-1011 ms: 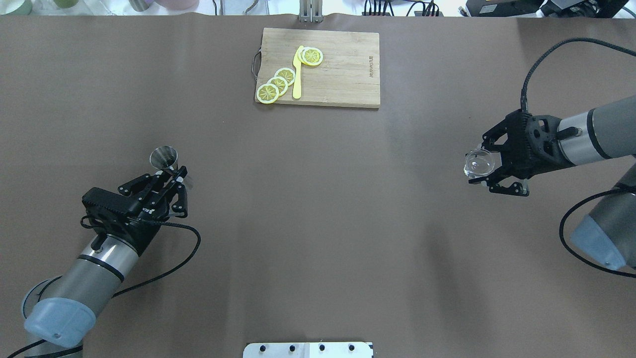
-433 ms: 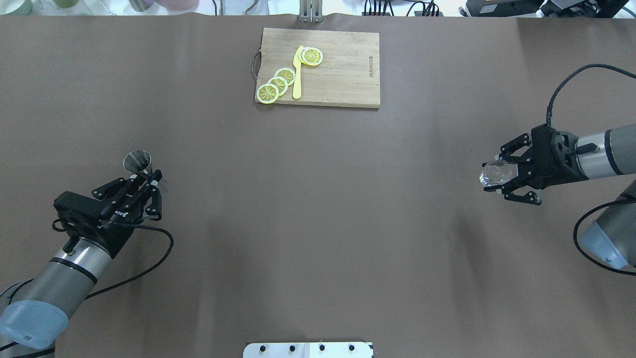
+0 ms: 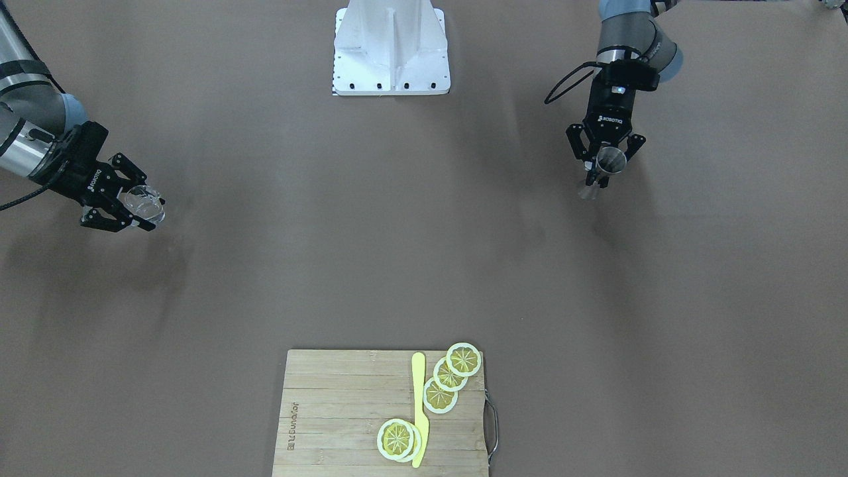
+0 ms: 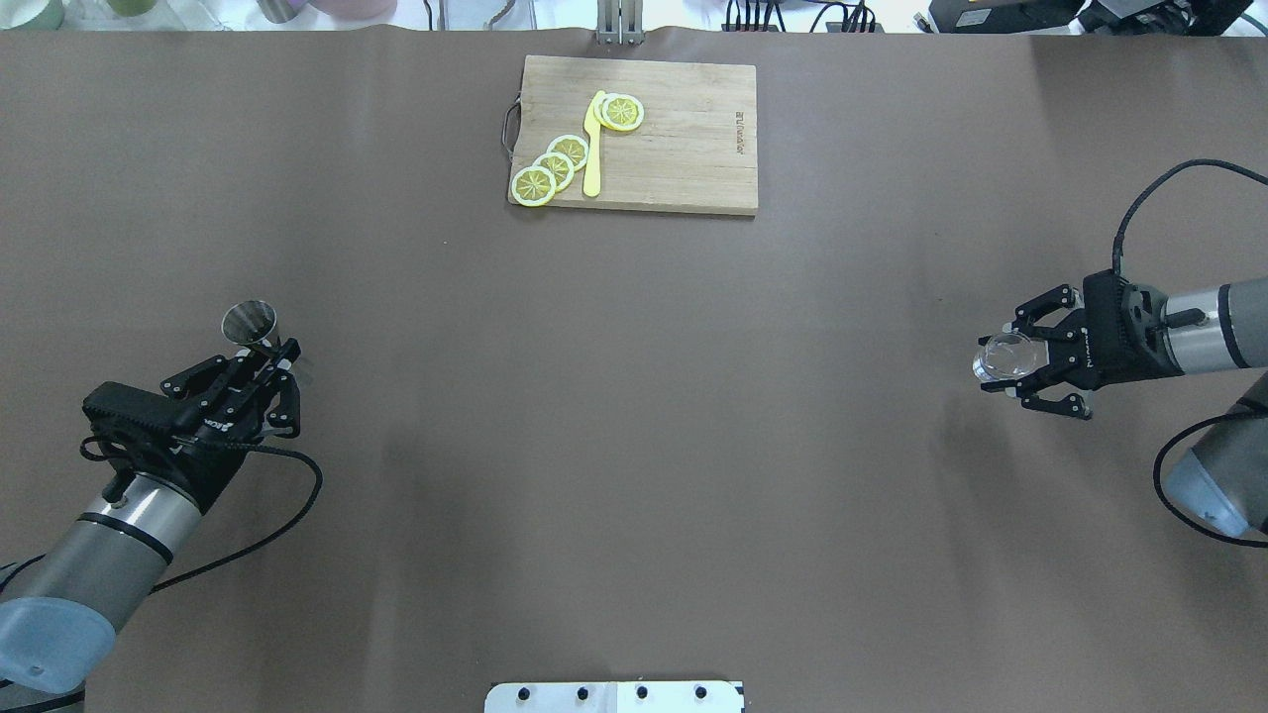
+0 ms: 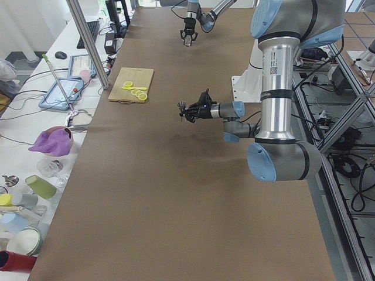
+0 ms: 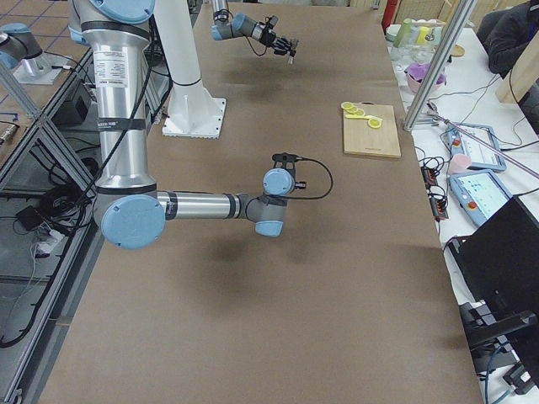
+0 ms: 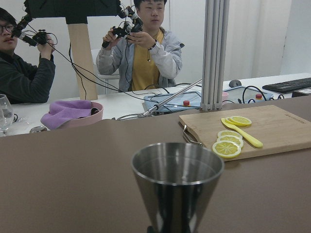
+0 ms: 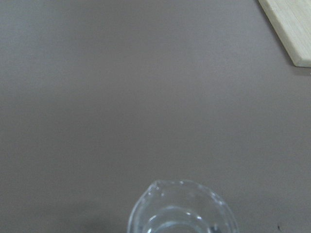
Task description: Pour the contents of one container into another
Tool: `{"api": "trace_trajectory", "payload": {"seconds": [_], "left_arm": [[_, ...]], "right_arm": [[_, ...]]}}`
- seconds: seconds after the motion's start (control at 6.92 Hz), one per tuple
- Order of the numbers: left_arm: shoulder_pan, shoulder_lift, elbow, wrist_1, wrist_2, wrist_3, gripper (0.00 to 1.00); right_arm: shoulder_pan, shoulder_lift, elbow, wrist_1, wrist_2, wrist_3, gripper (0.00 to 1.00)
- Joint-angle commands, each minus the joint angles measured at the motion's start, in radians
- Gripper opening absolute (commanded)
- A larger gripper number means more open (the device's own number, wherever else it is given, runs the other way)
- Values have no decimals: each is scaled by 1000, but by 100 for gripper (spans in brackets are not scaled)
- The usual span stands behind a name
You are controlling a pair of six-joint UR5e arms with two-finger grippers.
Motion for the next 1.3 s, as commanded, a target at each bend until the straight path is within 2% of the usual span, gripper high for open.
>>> {"api": "trace_trajectory", "payload": {"seconds": [0.0,0.14,0.43,1.16], "left_arm": [[-33,-3,32,3,0,-28,0],[-35,-43,64,0,2,-34,0],[-62,-55,98,0,-9,-38,0],[-121,-83,207,-1,-65,-139,0]], "right_arm": [[-1,37,-105,105,1,40,0],[1,48,-137,159,3,72,0],[4,61,-197,262,3,149,0],[6,77,-245,279,3,158,0]]}}
